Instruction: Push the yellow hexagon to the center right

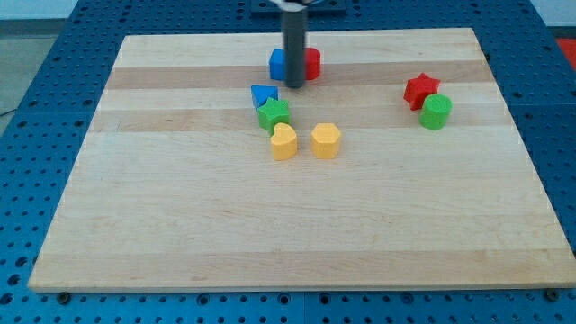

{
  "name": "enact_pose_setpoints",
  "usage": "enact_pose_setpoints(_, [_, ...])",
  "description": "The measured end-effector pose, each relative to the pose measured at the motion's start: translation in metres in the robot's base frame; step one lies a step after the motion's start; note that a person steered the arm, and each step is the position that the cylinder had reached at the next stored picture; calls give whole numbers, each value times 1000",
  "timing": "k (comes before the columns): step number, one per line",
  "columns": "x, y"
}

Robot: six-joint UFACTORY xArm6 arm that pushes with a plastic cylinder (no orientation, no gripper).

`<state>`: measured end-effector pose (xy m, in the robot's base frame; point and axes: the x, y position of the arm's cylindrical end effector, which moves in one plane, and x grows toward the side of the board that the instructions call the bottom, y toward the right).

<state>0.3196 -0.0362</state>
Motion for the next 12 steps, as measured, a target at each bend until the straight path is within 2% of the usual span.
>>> enact_pose_setpoints(1, [50, -42])
enact_pose_setpoints(2, [112, -7])
enact_pose_setpoints(3, [141, 40])
enact_pose_setpoints(5, [116, 6])
enact_pose_setpoints(6, [109, 54])
enact_pose_setpoints(7, [110, 137])
enact_pose_setpoints(8, [111, 175])
enact_pose_setpoints(9, [115, 150])
enact_pose_setpoints(10, [138, 143])
enact_pose_setpoints(12, [136, 211])
